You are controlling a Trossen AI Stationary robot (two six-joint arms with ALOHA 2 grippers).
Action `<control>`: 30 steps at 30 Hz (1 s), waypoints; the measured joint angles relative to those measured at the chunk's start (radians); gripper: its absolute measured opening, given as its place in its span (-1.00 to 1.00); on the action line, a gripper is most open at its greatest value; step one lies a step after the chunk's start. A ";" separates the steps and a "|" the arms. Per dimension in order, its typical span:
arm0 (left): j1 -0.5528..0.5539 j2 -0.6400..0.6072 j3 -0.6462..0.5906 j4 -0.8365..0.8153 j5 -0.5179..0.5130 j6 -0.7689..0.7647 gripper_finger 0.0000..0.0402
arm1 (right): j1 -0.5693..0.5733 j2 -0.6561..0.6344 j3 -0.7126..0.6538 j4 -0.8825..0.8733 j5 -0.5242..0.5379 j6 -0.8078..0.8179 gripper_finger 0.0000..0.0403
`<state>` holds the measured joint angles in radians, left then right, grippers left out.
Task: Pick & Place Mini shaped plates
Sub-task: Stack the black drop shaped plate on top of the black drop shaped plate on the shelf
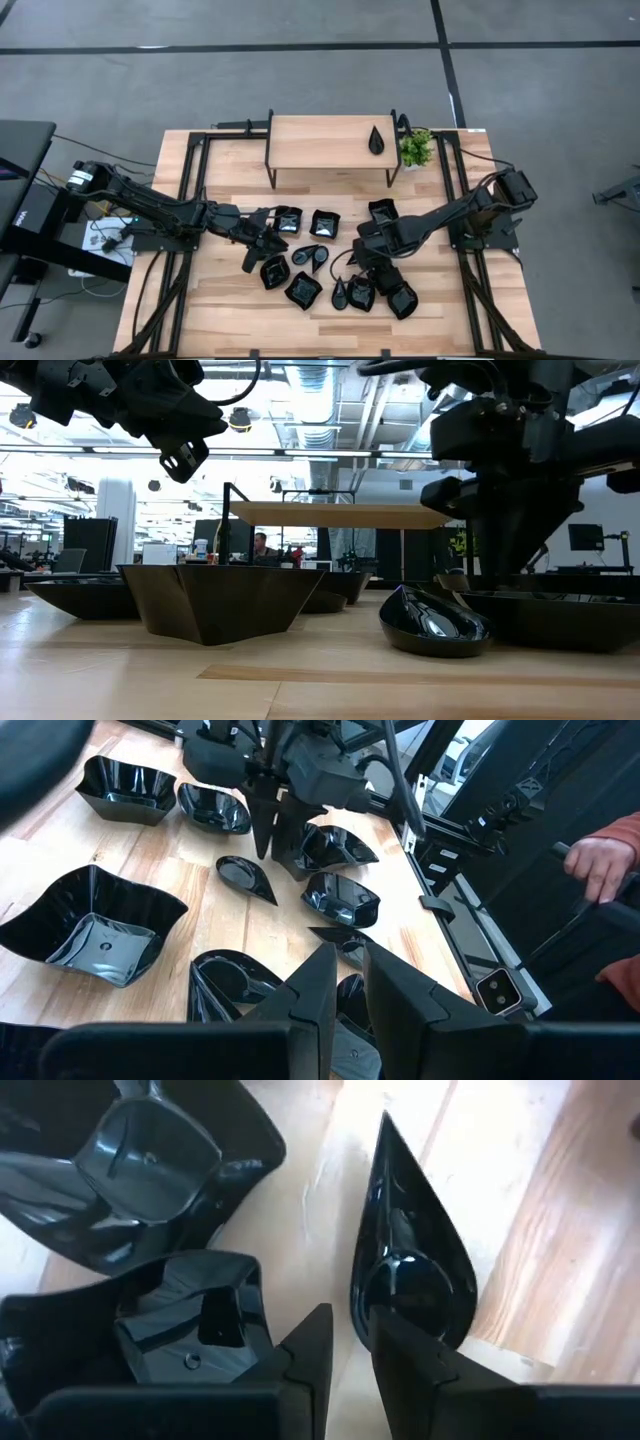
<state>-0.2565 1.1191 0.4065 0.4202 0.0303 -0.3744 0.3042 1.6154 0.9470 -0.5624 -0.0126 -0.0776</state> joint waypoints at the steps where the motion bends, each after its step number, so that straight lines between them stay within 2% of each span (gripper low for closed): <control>1: 0.000 0.000 0.000 0.000 0.000 0.000 -0.72 | 0.000 -0.006 0.000 -0.002 0.010 0.000 -0.68; 6: 0.000 0.000 0.000 0.000 0.000 0.000 -0.72 | -0.018 -0.016 0.021 -0.001 0.047 -0.004 -0.68; 18: 0.000 0.000 0.000 0.000 0.000 0.000 -0.72 | -0.087 -0.012 0.047 0.075 0.040 -0.081 -0.68; 30: 0.000 0.000 0.000 0.000 0.000 0.000 -0.72 | -0.090 -0.012 0.047 0.105 0.040 -0.132 -0.68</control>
<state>-0.2562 1.1191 0.4065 0.4206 0.0303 -0.3744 0.2142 1.6035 0.9943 -0.4579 0.0273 -0.2092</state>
